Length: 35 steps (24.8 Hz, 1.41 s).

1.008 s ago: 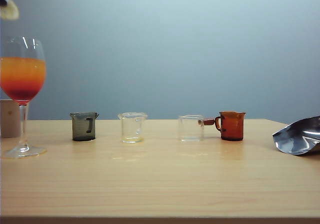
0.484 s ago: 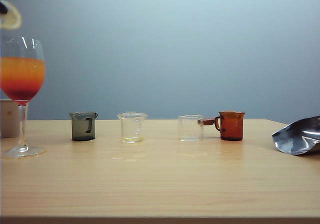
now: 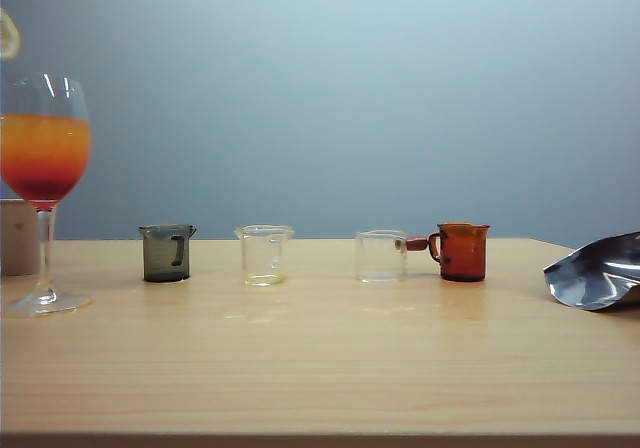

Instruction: Pick up the lemon slice from the paper cup on the left and carefully insert it into the rim of the goblet.

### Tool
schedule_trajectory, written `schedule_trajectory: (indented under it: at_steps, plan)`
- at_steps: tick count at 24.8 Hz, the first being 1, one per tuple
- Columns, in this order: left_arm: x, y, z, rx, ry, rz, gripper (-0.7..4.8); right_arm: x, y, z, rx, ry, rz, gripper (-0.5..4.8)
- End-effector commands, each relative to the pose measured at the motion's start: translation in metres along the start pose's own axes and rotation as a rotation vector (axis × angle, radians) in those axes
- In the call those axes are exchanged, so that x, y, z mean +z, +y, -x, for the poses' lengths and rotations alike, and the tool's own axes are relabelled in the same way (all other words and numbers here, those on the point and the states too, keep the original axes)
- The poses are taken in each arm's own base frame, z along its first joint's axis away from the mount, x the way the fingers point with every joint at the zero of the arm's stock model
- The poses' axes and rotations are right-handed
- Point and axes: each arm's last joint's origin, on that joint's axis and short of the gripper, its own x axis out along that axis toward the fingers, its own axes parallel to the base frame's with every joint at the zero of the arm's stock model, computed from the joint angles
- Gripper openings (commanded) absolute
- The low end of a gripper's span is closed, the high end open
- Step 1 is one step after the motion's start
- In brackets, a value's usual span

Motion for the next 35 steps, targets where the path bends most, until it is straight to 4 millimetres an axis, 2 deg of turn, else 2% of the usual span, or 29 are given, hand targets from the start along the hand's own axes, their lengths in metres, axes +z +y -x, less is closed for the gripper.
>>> schedule_trajectory:
  at_steps: [1, 4, 15, 28, 35]
  plan:
    - [0.001, 0.0, 0.0, 0.001, -0.006, -0.019, -0.06, 0.003, 0.001, 0.001, 0.008, -0.018, 0.019, -0.09]
    - [0.003, -0.002, -0.005, -0.008, -0.016, -0.068, -0.06, 0.003, 0.001, 0.001, 0.008, -0.017, 0.022, -0.09]
    - [0.001, 0.0, -0.009, 0.005, 0.007, -0.062, -0.06, 0.002, 0.001, 0.001, 0.006, -0.004, 0.022, -0.09]
    - [-0.014, -0.001, -0.022, -0.024, 0.055, -0.051, -0.06, 0.001, 0.0, 0.001, 0.005, 0.001, 0.024, -0.09]
    - [-0.014, -0.001, -0.022, -0.014, 0.054, -0.055, -0.06, 0.001, 0.0, 0.001, 0.006, 0.002, 0.024, -0.09]
